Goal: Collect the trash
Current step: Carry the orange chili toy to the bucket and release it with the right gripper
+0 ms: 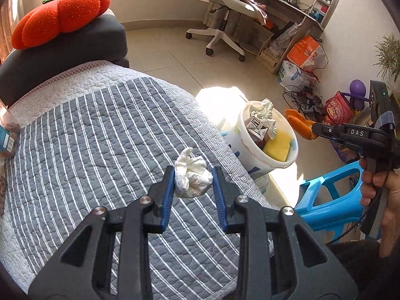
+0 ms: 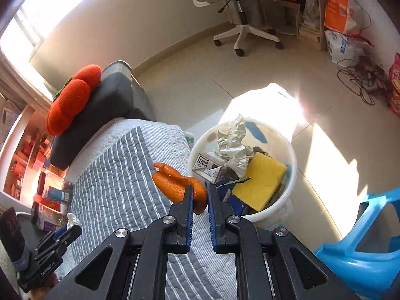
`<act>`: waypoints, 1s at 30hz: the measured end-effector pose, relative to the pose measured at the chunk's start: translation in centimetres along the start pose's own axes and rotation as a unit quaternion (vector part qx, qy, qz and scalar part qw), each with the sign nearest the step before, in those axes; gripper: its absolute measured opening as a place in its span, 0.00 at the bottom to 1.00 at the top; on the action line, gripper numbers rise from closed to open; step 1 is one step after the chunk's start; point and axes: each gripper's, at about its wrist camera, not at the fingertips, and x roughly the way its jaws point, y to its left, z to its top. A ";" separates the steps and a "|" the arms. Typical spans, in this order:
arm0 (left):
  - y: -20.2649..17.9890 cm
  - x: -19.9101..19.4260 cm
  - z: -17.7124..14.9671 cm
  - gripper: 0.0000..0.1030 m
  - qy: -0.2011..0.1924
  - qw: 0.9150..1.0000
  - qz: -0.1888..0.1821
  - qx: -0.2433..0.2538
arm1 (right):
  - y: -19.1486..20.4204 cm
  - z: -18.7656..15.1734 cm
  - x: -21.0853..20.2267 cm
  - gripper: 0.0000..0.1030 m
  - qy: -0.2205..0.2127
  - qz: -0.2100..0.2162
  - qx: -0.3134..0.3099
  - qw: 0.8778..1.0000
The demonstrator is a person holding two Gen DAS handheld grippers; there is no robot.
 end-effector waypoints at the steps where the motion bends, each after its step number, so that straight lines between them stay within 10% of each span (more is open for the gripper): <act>1: -0.5 0.5 0.1 0.31 0.003 1.000 -0.003 0.002 | -1.1 0.2 0.0 0.11 0.001 -0.010 0.006 1.000; 12: -5.6 3.6 1.9 0.31 0.011 0.999 -0.019 0.047 | -8.3 3.0 2.0 0.12 -0.004 -0.042 0.059 0.997; 21: -9.9 7.2 4.7 0.31 0.022 0.996 -0.030 0.085 | -10.4 2.7 2.8 0.44 0.021 -0.013 0.093 0.995; 30: -14.5 12.0 7.6 0.31 0.048 0.991 -0.064 0.110 | -12.3 1.5 -1.5 0.51 0.002 -0.024 0.088 0.996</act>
